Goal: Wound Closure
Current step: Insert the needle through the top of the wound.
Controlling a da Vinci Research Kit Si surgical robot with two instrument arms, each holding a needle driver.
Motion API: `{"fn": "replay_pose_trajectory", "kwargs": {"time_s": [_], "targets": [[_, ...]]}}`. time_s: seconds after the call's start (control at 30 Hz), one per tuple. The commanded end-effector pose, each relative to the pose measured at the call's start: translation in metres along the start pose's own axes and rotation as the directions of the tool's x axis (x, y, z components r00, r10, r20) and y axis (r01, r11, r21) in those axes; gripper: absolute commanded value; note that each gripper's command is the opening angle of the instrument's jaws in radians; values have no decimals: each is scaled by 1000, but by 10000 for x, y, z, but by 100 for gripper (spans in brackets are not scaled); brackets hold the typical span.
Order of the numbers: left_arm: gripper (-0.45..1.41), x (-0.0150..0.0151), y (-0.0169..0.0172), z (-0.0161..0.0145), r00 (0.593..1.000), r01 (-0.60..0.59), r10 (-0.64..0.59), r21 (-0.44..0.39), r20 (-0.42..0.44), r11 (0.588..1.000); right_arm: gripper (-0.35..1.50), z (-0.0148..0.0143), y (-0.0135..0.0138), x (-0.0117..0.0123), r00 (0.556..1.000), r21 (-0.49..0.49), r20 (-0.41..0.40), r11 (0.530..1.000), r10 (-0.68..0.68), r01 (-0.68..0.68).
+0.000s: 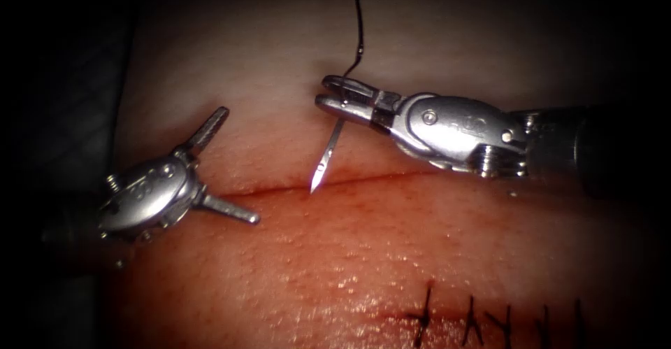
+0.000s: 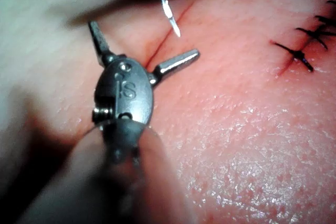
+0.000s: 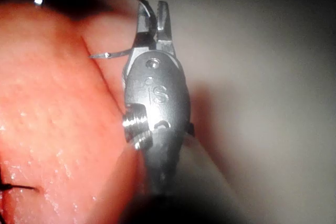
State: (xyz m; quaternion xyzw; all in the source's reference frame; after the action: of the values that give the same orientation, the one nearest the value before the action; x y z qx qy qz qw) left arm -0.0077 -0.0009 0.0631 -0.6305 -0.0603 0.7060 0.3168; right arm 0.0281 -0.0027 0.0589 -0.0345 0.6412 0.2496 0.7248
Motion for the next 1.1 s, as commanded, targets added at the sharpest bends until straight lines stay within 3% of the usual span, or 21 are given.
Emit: {"fn": "replay_pose_trajectory", "kwargs": {"time_s": [0.03,0.13,0.3,0.47,0.57,0.6,0.63,0.67,1.0,1.1], "targets": [[113,-6,0,5,1000,-2,2,-7,12,1000,-35,11,9,-6,1000,28,4,999,-30,30],[106,-11,1,1,999,-8,9,-28,36,1000,-35,22,14,-9,998,78,32,995,-57,55],[96,-21,4,-4,987,6,-4,-13,160,1000,-35,44,17,-12,989,138,67,983,-128,118],[51,-34,8,-8,975,-12,18,-28,220,1000,-35,51,20,-13,987,188,52,972,-152,139],[47,-43,9,-8,959,-24,34,-37,281,999,-35,54,22,-14,984,224,-6,959,-177,174],[25,-46,7,-7,956,-24,36,-43,290,999,-35,57,22,-15,980,235,-32,951,-198,200],[25,-46,7,-7,956,-24,36,-43,290,999,-35,57,22,-15,980,235,-32,951,-198,200],[10,-49,5,-6,954,-20,39,-68,296,997,-35,62,21,-17,976,244,-56,945,-213,220],[12,-83,12,5,924,-48,83,-101,373,994,-35,91,7,-26,958,300,-116,910,-262,285],[-3,-96,15,9,909,-58,100,-115,405,992,-35,94,5,-31,947,299,-128,899,-294,319]]}}
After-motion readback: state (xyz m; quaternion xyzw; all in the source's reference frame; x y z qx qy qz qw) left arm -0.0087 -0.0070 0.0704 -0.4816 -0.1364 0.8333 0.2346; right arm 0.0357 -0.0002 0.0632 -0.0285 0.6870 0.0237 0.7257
